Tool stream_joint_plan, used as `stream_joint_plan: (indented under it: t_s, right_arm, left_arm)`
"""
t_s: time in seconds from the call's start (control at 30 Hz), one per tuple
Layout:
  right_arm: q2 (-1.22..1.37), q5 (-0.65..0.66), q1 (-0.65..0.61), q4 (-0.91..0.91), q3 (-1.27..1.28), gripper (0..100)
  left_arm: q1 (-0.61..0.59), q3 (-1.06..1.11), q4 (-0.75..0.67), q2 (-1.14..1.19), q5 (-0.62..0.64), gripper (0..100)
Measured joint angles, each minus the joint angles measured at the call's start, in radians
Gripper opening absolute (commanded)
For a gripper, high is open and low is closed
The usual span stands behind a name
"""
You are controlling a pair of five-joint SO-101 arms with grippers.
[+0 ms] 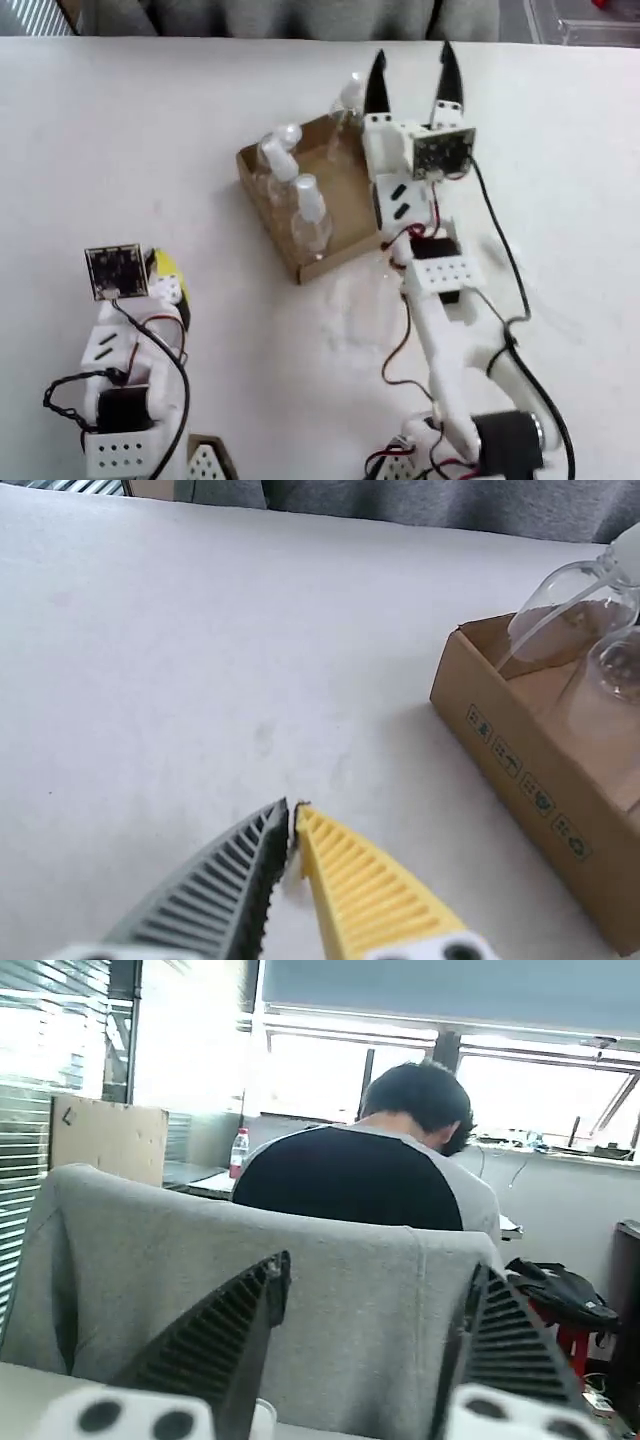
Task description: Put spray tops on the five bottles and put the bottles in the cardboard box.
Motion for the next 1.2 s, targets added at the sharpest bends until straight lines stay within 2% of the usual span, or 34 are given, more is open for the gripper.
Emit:
stream_joint_plan:
  t_s: [0.17, 0.4, 0.5, 0.63, 0.9, 1.03, 1.1, 1.2]
  right_arm:
    - [-0.169, 0.0, 0.094, 0.066, 0.13, 24.1]
    - [-0.431, 0.0, 0.204, 0.269, 0.295, 23.8]
    - [-0.551, 0.0, 0.25, 0.385, 0.354, 17.0]
    - [-0.732, 0.0, 0.299, 0.612, 0.391, 1.5]
    - [-1.083, 0.0, 0.301, 1.185, 0.391, 5.1]
    - [-1.172, 0.0, 0.262, 1.447, 0.391, 5.6]
    - [-1.174, 0.0, 0.252, 1.564, 0.391, 5.6]
    - [-1.165, 0.021, 0.259, 1.633, 0.391, 5.6]
  left_arm:
    - [0.0, 0.0, 0.0, 0.0, 0.0, 2]
    - [0.0, 0.0, 0.0, 0.0, 0.0, 2]
    - [0.0, 0.0, 0.0, 0.0, 0.0, 2]
    - [0.0, 0.0, 0.0, 0.0, 0.0, 2]
    - [0.0, 0.0, 0.0, 0.0, 0.0, 2]
    - [0.0, 0.0, 0.029, 0.0, 0.0, 2]
    - [0.0, 0.0, 0.041, 0.0, 0.0, 2]
    - [0.0, 0.0, 0.043, 0.0, 0.0, 2]
